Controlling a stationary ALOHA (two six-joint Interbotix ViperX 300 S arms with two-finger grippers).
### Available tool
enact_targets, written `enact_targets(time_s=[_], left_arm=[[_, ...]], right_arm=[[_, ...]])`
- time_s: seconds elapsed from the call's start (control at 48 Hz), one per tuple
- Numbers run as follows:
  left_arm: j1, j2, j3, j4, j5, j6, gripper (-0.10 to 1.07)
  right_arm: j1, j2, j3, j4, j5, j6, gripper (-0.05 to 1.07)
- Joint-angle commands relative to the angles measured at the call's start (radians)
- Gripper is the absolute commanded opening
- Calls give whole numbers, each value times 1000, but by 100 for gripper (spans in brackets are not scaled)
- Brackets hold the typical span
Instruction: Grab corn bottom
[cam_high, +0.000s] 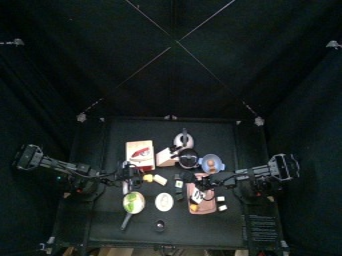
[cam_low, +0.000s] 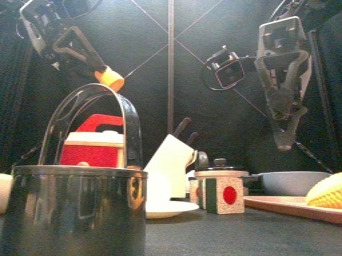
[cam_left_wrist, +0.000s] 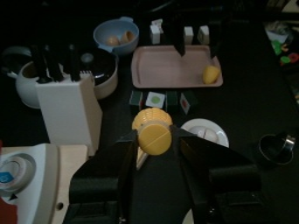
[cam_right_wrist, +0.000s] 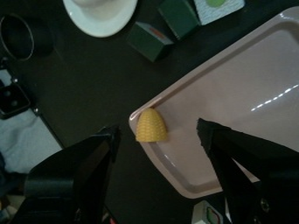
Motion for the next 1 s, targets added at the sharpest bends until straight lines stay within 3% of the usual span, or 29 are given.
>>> enact_targets(time_s=[0.0,0.208,0.604,0.979], left_arm=[[61,-31,11,15,-107,-2,69],[147,-51,78,11,-268,0,69],[164,-54,95,0,-281,3,69],[169,-54,103,0,-276,2,69]], right_arm=[[3,3,-41,-29,12,66,99],[37,83,-89,-38,71,124,99],[95,204,-178,-35,150,126,98],[106,255,-167,-37,206,130,98]])
